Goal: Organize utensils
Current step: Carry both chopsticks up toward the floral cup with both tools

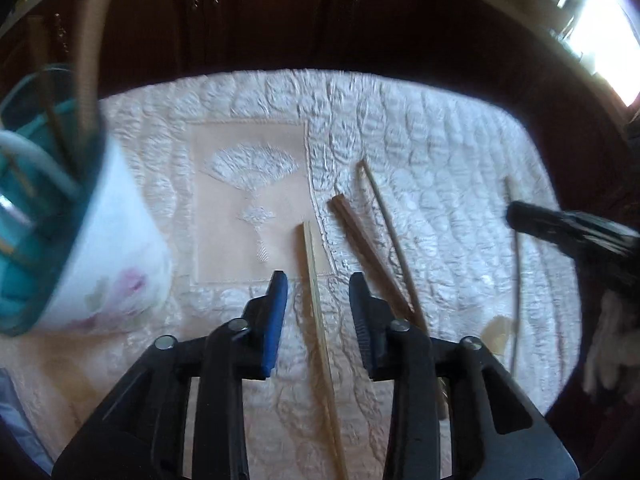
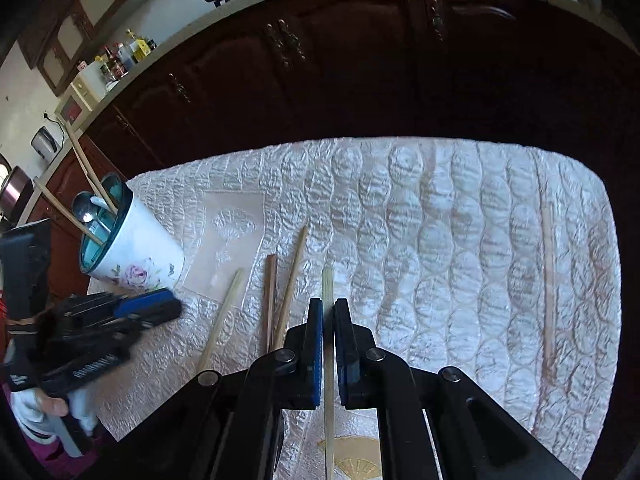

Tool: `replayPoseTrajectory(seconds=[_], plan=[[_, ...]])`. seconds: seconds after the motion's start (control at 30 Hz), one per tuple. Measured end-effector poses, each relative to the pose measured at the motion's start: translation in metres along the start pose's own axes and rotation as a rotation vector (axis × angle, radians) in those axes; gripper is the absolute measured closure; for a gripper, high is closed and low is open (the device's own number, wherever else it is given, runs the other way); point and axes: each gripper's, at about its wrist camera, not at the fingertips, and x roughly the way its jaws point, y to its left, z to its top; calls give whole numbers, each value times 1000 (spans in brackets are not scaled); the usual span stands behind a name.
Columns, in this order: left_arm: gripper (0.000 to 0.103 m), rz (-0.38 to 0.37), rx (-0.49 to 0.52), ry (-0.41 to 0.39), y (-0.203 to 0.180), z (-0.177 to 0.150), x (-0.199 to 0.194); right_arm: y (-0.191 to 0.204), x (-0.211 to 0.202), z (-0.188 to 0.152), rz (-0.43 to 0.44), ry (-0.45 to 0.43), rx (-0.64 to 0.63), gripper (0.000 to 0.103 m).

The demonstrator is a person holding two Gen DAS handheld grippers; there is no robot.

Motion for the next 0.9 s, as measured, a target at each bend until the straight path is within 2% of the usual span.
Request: replayPoseTrajectory(seconds=[0.13,0.23,0.3,0.33,0.37,0.47,0.57,0.73,0.9], plan=[[72,69,8,33,-7,11,37,4,-3,-1,17,-16,1,98],[72,88,22,56,-8,14,56,5,-17,0,25,-38,-9,98],[84,91,44,32,-10,14,57,6,-27,0,31,-54,-13,98],[98,79,42,39,-10,13,56,5,-31,0,34,-62,-13,98],[99,63,32,45,-8,13,53,5,-34,1,38,-68,-10,98],[99,-7,-2,37,-1,6,28,6,-43,2,59,-87,-4,98],[99,-64,-6,-23,5,-2,-17,13,-51,2,82,-106,-13,98],[99,-93,-14,-115,25,-14,-82,38,-71,1,120,-138,-55,98],[99,-99,-86,-188,62,-28,-133,63,-83,6,157,-164,-89,98]])
